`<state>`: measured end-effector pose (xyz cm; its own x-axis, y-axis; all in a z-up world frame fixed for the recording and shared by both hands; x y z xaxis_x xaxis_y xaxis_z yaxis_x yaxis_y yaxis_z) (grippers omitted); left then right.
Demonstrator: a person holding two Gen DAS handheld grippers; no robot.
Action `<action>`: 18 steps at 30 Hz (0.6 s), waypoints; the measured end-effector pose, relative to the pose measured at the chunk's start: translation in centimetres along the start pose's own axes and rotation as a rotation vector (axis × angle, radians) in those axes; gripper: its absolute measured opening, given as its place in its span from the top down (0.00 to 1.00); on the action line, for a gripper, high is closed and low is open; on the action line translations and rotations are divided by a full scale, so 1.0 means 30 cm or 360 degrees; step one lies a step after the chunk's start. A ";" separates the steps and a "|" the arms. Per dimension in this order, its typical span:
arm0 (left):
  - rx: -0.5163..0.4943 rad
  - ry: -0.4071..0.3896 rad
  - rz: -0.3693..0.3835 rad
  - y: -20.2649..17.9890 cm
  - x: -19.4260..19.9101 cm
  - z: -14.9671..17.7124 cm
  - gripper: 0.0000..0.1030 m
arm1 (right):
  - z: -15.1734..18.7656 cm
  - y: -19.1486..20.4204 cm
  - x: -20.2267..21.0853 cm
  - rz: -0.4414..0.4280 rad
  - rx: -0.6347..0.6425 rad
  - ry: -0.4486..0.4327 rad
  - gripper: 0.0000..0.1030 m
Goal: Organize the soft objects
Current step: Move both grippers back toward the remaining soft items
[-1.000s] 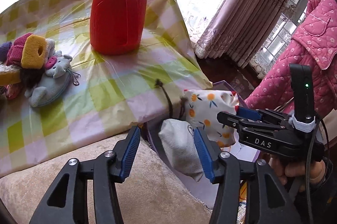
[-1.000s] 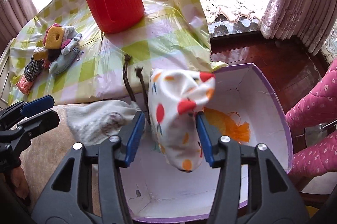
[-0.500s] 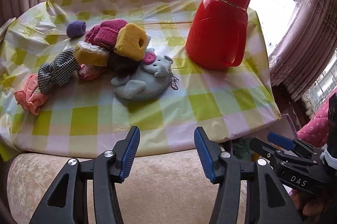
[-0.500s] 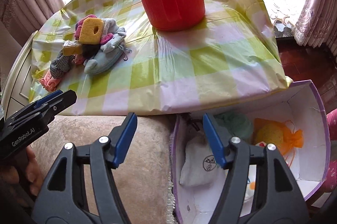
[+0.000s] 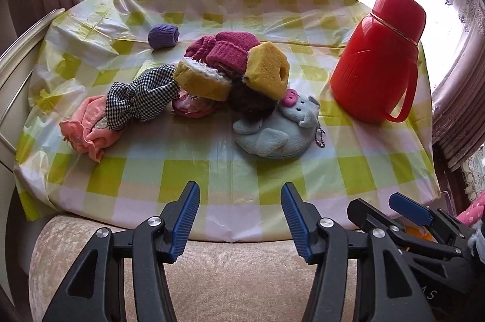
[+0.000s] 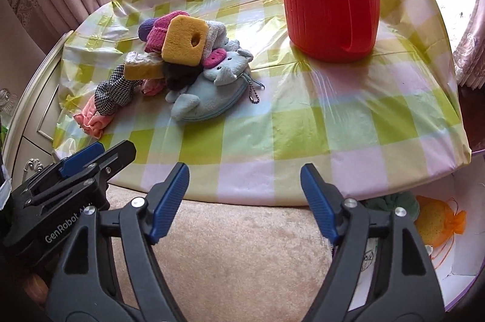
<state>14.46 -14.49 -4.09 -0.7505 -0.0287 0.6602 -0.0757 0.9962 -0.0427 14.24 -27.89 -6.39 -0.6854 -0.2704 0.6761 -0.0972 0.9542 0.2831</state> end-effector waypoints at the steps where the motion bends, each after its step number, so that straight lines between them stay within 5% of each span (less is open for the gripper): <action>1: -0.0003 -0.0002 0.0001 0.003 -0.003 -0.004 0.44 | -0.005 -0.002 -0.006 0.0007 -0.0013 -0.0002 0.24; 10: 0.0017 -0.0057 -0.0086 0.075 -0.016 -0.054 0.44 | -0.044 0.020 -0.038 -0.0002 0.0000 -0.0018 0.23; 18: -0.0158 -0.0023 -0.0072 -0.098 -0.008 -0.027 0.40 | -0.042 -0.124 0.041 0.0060 0.0013 -0.0026 0.22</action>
<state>15.39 -17.34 -3.51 -0.7573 -0.0745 0.6488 -0.0451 0.9971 0.0619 14.68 -31.92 -5.74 -0.7002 -0.2321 0.6752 -0.0768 0.9647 0.2520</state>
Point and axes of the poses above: each gripper's, at about its wrist camera, not at the fingertips, and x roughly against the way its jaws point, y to its left, z to its underside, the point moved 9 cm from there along -x, roughly the way its jaws point, and after that the axes turned 14 degrees about -y, right-handed, at the moved point
